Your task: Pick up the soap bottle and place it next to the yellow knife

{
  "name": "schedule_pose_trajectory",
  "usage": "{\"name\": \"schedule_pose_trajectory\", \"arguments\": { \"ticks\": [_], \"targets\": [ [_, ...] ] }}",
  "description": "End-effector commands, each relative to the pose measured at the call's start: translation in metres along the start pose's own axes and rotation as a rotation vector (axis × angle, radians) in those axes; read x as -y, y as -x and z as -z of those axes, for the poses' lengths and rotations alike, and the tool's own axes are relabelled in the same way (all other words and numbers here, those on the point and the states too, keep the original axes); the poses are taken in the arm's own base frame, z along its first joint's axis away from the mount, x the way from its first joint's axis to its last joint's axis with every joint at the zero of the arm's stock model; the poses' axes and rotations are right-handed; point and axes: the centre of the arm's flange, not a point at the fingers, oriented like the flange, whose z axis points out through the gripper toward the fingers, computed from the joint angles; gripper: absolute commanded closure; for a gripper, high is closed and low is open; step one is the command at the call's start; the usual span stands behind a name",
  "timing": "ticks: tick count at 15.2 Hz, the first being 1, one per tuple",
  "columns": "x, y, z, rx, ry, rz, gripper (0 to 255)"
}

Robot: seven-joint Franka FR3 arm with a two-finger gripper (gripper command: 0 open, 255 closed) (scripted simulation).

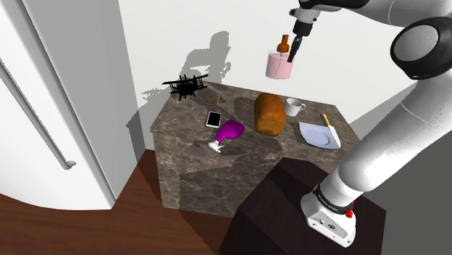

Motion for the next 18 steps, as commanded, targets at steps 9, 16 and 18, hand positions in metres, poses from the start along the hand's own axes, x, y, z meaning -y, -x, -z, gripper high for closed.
{"name": "schedule_pose_trajectory", "arguments": {
  "ticks": [9,16,18],
  "targets": [
    [-0.009,0.133,0.0,-0.001,0.0,0.001,255],
    [-0.014,0.225,0.001,-0.001,0.0,0.001,255],
    [-0.016,0.251,0.001,-0.001,0.0,0.001,255]
  ]
}}
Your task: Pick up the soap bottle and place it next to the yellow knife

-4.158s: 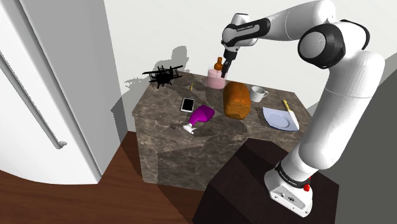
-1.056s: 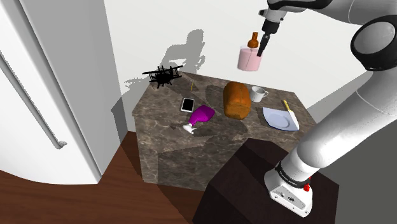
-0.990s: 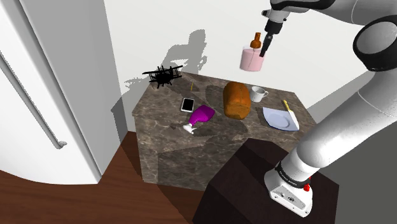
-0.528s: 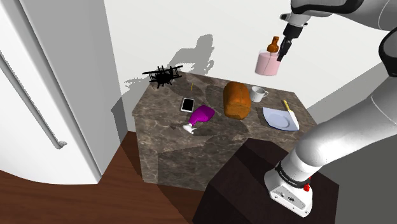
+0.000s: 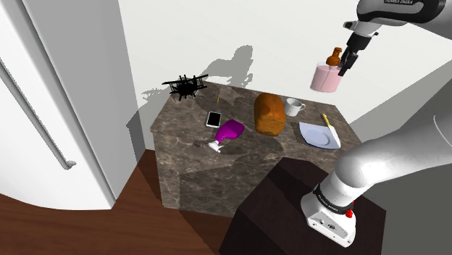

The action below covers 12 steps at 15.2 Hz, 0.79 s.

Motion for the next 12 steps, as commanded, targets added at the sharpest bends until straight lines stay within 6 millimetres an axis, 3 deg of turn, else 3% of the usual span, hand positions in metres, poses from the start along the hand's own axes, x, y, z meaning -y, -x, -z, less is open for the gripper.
{"name": "schedule_pose_trajectory", "arguments": {
  "ticks": [1,12],
  "targets": [
    [0.001,0.028,0.0,0.0,0.0,0.001,255],
    [-0.008,0.173,0.0,0.0,0.0,0.001,255]
  ]
}}
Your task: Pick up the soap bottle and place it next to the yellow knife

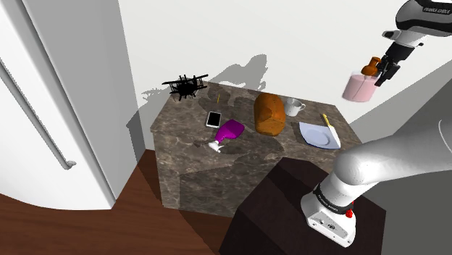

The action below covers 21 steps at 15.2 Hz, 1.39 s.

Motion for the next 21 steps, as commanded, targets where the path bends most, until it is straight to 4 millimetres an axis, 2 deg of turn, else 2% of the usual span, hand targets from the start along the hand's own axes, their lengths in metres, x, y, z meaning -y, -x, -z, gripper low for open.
{"name": "schedule_pose_trajectory", "arguments": {
  "ticks": [1,9,10,21],
  "targets": [
    [0.0,0.026,0.0,0.0,0.0,0.002,255],
    [-0.006,0.132,0.001,0.0,0.0,0.002,255],
    [-0.006,0.137,0.001,0.0,0.0,0.002,255],
    [-0.004,0.137,-0.057,0.0,0.0,0.002,255]
  ]
}}
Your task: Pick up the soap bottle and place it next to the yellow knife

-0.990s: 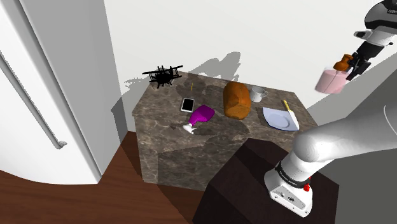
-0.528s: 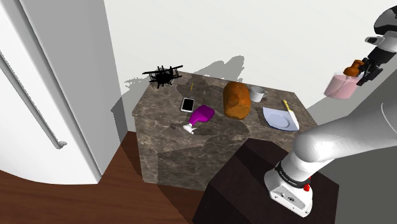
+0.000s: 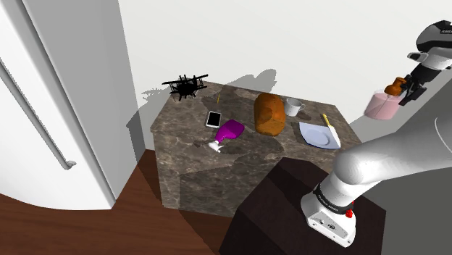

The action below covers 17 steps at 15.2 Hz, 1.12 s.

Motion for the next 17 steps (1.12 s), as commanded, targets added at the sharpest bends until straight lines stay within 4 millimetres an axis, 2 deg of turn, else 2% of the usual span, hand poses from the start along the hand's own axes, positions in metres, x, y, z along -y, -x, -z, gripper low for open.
{"name": "schedule_pose_trajectory", "arguments": {
  "ticks": [1,17],
  "targets": [
    [0.001,0.0,-0.011,0.0,0.001,0.0,255],
    [0.004,0.0,-0.095,0.0,0.001,0.0,255]
  ]
}}
